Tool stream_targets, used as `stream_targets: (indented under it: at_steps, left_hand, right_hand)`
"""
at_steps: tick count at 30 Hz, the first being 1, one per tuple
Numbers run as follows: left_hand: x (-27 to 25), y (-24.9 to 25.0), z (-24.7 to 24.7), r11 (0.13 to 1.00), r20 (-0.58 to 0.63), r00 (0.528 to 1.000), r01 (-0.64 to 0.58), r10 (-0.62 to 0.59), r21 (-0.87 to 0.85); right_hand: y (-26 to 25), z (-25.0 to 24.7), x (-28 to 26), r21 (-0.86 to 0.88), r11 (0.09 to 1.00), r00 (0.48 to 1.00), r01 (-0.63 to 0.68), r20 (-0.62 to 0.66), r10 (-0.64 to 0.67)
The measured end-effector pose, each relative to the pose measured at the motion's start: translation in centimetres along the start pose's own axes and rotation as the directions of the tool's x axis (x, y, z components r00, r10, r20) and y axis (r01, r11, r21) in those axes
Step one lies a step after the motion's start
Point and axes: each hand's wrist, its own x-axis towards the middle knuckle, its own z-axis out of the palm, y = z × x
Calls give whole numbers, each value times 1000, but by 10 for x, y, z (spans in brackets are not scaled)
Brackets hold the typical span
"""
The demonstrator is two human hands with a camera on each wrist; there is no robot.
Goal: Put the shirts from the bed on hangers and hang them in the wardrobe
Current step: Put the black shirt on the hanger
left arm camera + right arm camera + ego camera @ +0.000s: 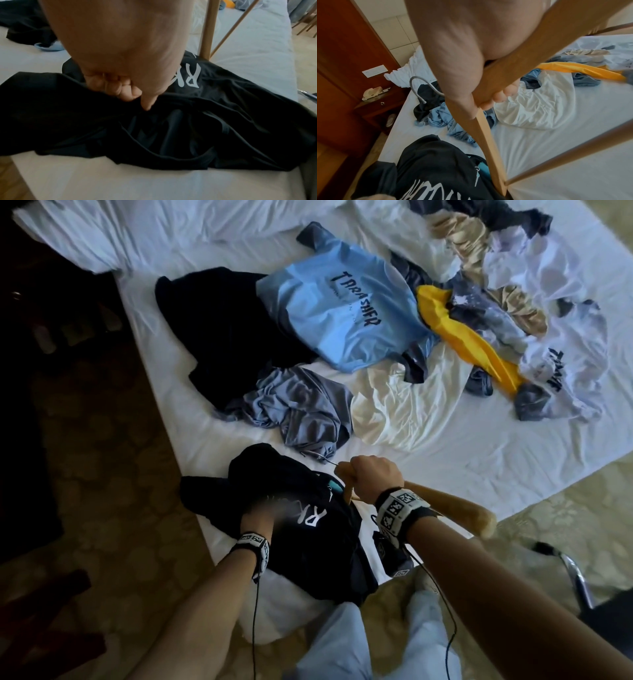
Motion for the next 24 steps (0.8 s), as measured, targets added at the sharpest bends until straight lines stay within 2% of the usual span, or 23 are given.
stream_targets:
  at_steps: [2,6,10,14,16,20,22,24]
  left_hand:
    - [-4,-4,1,1000,-6,1000,-16,16,-5]
    - [-18,-6,-5,986,-57,998,19,-29,-165]
    - [-40,-8,-33,967,-62,998,-30,14,-254]
    - [-77,-7,-81,961,-181,984,-50,1,-271]
    - [-98,-2,-110,949,-248,967,-29,-53,-315]
    - [-143,21,-163,945,-387,917,-37,-97,-325]
    - [-166,36,-190,925,-430,894,-53,-124,-377]
    - [-193,50,-224,885,-473,864,-74,-173,-459]
  right_hand:
    - [-2,1,3,11,1000,1000,1,-13,-1]
    - [-2,-3,-1,31,999,1000,11,-30,-10]
    - [3,-6,-22,-12,998,998,63,12,-63]
    - [12,-13,-50,27,998,995,51,85,-53]
    - [21,-24,-62,103,995,996,4,91,-13]
    - [36,-62,-83,347,935,997,-73,-1,79]
    - [45,-84,-92,485,870,992,-88,-33,118]
    - [56,-105,-101,660,748,990,-64,-55,133]
